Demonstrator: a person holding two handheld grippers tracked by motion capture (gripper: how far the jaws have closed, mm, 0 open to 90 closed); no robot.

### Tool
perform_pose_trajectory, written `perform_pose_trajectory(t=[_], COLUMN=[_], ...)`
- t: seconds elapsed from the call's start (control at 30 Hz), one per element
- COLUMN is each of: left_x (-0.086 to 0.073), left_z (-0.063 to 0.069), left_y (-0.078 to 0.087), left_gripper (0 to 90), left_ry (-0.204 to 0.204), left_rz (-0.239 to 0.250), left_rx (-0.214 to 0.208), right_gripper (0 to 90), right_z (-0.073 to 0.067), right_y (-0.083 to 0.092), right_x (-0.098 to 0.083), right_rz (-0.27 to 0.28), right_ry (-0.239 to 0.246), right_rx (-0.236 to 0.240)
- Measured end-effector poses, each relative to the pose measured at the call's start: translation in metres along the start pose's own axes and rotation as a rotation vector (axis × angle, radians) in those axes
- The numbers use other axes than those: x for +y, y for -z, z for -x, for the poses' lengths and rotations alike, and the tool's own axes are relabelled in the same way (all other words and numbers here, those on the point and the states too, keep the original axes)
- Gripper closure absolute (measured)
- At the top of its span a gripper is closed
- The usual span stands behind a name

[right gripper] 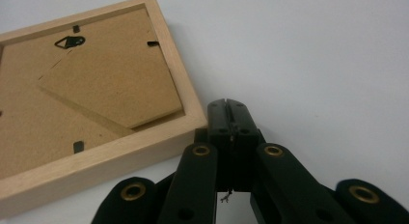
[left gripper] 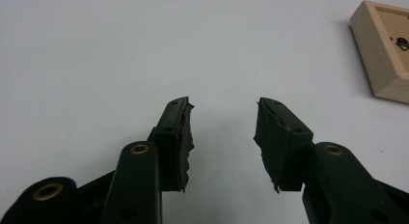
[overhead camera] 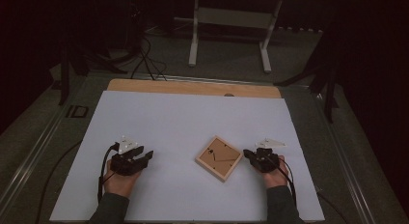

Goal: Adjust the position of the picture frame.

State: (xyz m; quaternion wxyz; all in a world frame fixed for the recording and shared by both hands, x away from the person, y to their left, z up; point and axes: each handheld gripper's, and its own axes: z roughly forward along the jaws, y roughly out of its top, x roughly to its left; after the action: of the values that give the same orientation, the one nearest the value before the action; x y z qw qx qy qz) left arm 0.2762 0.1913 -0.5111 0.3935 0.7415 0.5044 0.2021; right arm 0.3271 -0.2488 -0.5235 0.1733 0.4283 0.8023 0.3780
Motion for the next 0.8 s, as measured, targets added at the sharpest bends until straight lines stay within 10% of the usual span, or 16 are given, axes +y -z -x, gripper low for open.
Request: perform_pose_trajectory(t=[0.8], left_x=[-0.001], left_z=[0.026], left_y=[-0.007], left_gripper=[56.6], left_ry=[-0.06], left_rz=[-0.021], left_rx=[-0.073], right_gripper=[89.7], right_z=[-0.039], right_y=[-0.011], right_x=[0.006], right_rz=[-0.03], right_ry=[0.13], right_rx=[0.086])
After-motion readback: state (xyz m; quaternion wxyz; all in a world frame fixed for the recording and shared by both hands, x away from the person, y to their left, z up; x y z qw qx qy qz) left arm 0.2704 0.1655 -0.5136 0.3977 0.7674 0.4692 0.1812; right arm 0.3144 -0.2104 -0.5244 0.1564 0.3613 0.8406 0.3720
